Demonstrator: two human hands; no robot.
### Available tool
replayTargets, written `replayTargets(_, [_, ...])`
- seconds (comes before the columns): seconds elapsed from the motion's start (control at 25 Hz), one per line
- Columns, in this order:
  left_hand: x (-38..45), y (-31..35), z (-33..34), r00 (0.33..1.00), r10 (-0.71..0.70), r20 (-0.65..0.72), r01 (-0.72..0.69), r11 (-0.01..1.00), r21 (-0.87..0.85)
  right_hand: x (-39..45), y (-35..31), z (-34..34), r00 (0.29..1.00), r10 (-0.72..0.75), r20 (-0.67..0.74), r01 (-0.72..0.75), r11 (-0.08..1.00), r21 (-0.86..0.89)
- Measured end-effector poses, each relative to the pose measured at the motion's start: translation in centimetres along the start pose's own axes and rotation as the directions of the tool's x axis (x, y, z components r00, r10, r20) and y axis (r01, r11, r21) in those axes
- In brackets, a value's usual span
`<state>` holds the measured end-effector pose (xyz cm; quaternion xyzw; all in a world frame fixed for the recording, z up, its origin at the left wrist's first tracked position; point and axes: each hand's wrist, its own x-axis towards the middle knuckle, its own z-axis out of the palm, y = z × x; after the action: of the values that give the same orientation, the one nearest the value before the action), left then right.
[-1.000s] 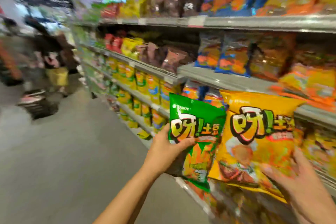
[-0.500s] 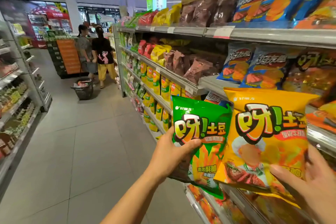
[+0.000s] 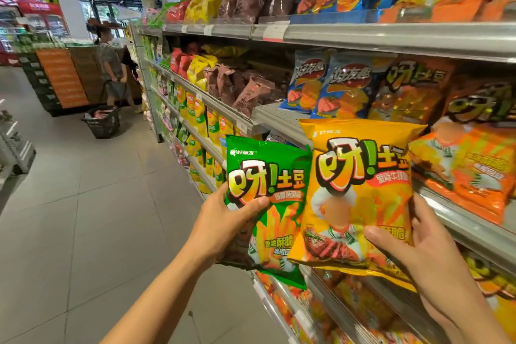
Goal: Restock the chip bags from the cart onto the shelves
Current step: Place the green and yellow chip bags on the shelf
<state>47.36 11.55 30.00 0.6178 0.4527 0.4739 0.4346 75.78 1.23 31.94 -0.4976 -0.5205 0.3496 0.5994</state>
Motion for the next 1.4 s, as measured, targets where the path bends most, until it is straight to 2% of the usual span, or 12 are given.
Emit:
replayTargets(0.36, [3.7,-1.8,0.7,0.998,0.018,0.059,-0.012,0.995,-0.101,1.5,0.7,0.8,0.997,0.056,-0.059,-0.061,0.995,-0.082])
replayTargets(0.56, [9.1,-3.4,0.6,0.981,0.089,0.17,-0.056,0.979,-0.194,3.3,0.5,2.9,0.982,0.023,-0.19,-0.052,0.987,-0.149])
replayTargets(0.72, [14.0,-3.4,0.2,0.96,0.141,0.241,-0.078,0.965,-0.252,4.6,-0.3,5.2,0.94,0.015,-0.341,-0.095,0.971,-0.22])
replayTargets(0.88, [17.4,-2.4,1.5,0.917,0.229,0.327,-0.126,0.943,-0.307,3.5,-1.6,6.1,0.857,-0.017,-0.514,-0.128,0.961,-0.244])
replayTargets(1.0, [18.2,-0.5,4.5,0.874,0.259,0.411,-0.102,0.925,-0.366,0.6,-3.3,5.4,0.771,-0.062,-0.634,-0.17,0.939,-0.298])
replayTargets(1.12, [17.2,2.0,8.6,0.828,0.294,0.478,-0.069,0.899,-0.433,-3.1,-5.3,3.8,0.708,-0.099,-0.7,-0.219,0.911,-0.35])
replayTargets(1.28, [14.4,5.4,14.4,0.732,0.362,0.577,-0.045,0.871,-0.49,-8.2,-7.3,1.1,0.607,-0.08,-0.79,-0.283,0.908,-0.309])
replayTargets(1.4, [11.5,7.2,19.0,0.672,0.364,0.644,0.005,0.868,-0.496,-12.1,-8.2,-1.4,0.546,-0.098,-0.832,-0.298,0.905,-0.303])
